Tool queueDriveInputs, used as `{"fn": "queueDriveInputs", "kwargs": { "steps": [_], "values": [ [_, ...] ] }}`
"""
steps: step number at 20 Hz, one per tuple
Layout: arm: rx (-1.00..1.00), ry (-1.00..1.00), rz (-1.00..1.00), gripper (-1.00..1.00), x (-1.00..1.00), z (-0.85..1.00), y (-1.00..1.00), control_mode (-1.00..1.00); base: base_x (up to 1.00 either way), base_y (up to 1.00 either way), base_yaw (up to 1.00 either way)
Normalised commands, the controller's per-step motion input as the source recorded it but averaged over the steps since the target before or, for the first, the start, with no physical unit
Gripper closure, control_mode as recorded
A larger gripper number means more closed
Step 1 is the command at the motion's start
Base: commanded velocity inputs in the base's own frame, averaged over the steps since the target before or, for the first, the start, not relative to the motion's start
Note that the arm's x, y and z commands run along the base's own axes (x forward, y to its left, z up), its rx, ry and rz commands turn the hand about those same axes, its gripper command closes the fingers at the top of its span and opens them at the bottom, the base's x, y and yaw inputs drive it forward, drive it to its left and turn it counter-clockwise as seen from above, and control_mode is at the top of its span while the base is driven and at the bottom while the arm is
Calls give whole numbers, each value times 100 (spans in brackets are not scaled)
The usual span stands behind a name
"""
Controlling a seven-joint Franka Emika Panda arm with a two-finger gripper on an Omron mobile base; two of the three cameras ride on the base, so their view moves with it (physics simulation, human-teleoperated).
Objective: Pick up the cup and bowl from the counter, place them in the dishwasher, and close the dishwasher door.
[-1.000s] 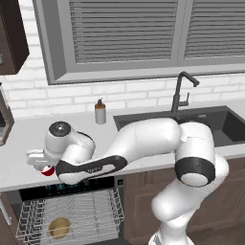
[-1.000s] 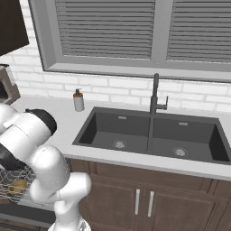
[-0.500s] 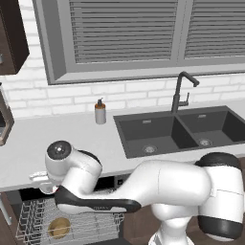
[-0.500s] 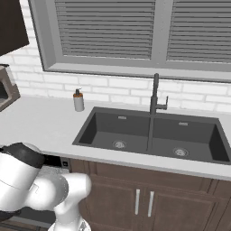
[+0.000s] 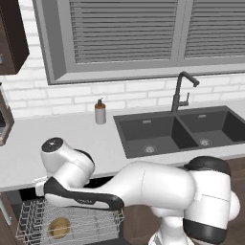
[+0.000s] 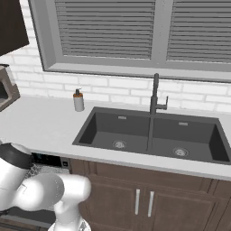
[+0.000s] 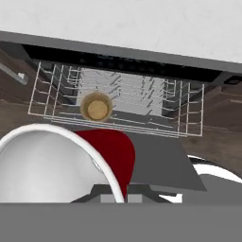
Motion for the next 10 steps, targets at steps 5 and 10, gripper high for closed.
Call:
{"fn": "queueDriveInputs", "kwargs": {
  "steps": [5, 10],
  "values": [
    [-6, 0, 8, 100, 0, -92, -33, -100, 0, 0, 0],
    [-7, 0, 8, 100, 0, -91, -36, -100, 0, 0, 0]
  ]
}}
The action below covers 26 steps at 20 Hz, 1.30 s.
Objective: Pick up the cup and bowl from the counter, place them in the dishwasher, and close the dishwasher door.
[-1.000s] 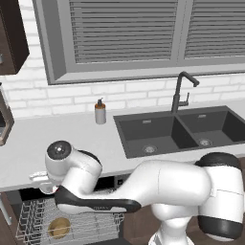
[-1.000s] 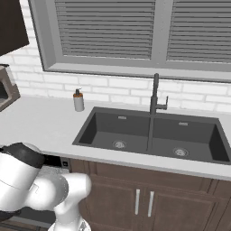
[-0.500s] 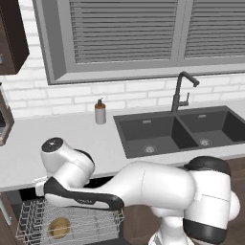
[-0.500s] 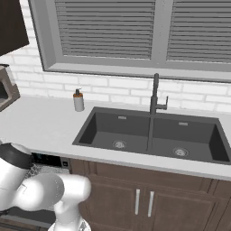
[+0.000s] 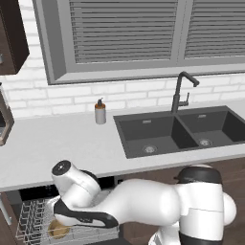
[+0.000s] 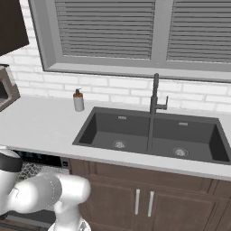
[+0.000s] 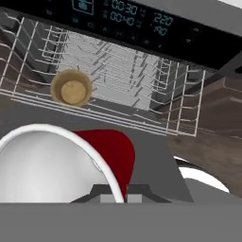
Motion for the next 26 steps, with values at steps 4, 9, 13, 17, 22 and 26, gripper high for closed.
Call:
{"fn": "queueDriveInputs", "kwargs": {
  "steps": [4, 9, 13, 17, 22, 26],
  "values": [
    [-2, 0, 12, 100, 16, -33, -29, -100, 0, 0, 0],
    [0, -2, 13, 100, 17, -43, -18, -100, 0, 0, 0],
    [0, -19, 19, 100, 9, -63, -3, -100, 0, 0, 0],
    [0, -15, 20, 100, 0, -62, 0, -100, 0, 0, 0],
    [0, -8, 16, 100, 4, -28, 0, -100, 0, 0, 0],
    [5, 0, 8, 100, 42, 1, -5, -100, 0, 0, 0]
  ]
}}
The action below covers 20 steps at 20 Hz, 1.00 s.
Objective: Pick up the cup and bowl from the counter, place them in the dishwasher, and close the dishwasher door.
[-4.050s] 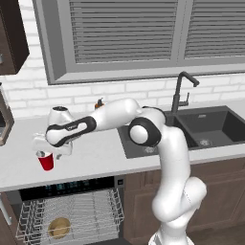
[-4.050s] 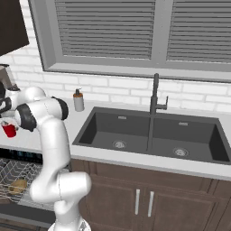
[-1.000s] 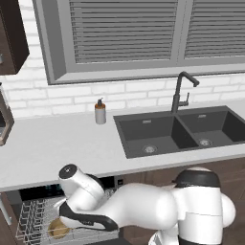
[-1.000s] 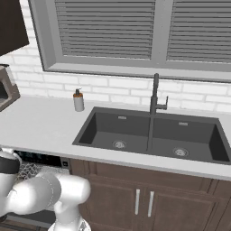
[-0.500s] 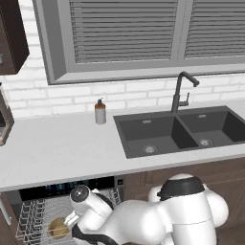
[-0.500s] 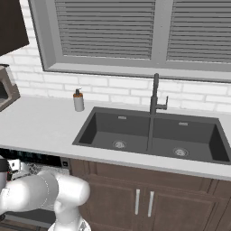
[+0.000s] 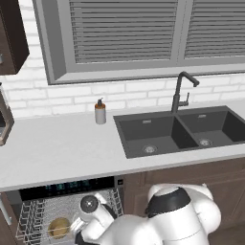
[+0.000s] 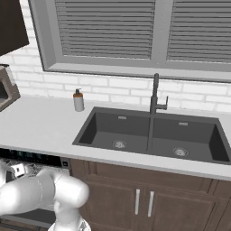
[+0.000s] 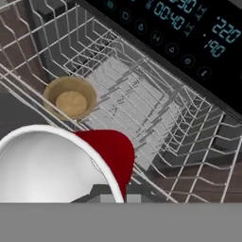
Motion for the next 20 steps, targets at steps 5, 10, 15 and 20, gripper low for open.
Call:
{"fn": "queueDriveInputs", "kwargs": {
  "steps": [5, 10, 15, 20],
  "values": [
    [7, 4, 0, 100, 42, 19, 0, -100, 0, 0, 0],
    [0, 2, 0, 100, 45, -25, 0, -100, 0, 0, 0],
    [0, 3, 0, 100, 38, -63, 10, -100, 0, 0, 0],
    [-3, 0, 0, 100, 0, -30, 33, -100, 0, 0, 0]
  ]
}}
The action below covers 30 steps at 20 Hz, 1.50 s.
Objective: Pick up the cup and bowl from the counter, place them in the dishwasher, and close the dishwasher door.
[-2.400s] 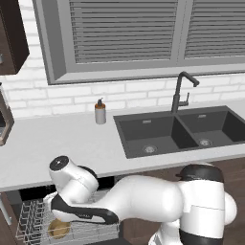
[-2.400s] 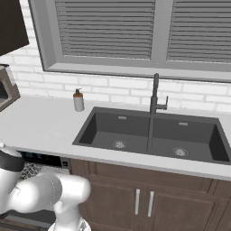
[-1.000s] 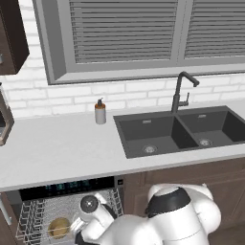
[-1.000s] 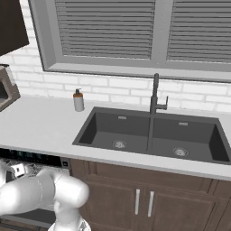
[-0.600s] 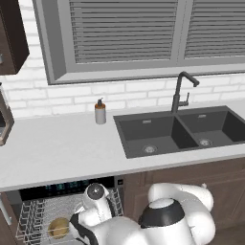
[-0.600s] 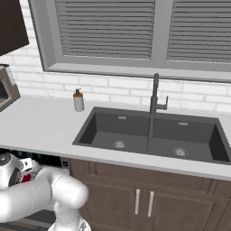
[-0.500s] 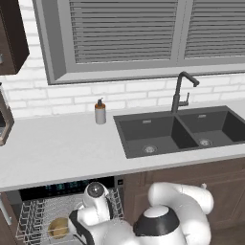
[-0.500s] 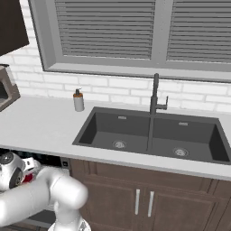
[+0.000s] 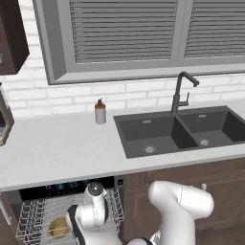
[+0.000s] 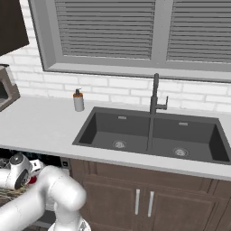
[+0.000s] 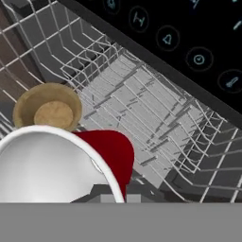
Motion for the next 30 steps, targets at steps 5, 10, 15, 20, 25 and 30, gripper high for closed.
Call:
{"fn": "queueDriveInputs", "kwargs": {
  "steps": [5, 10, 15, 20, 25, 30],
  "values": [
    [-4, 0, 0, 100, 0, -33, 33, -100, 0, 0, 0],
    [0, 6, 0, 100, 0, -42, 29, -100, 0, 0, 0],
    [-1, 19, 0, 100, -13, -35, 25, -100, 0, 0, 0],
    [0, 15, 0, 100, -6, -8, 14, -100, 0, 0, 0],
    [0, 0, 0, -100, 0, 0, 12, -100, 0, 0, 0],
    [0, 0, 0, -100, -1, 0, 2, -100, 0, 0, 0]
  ]
}}
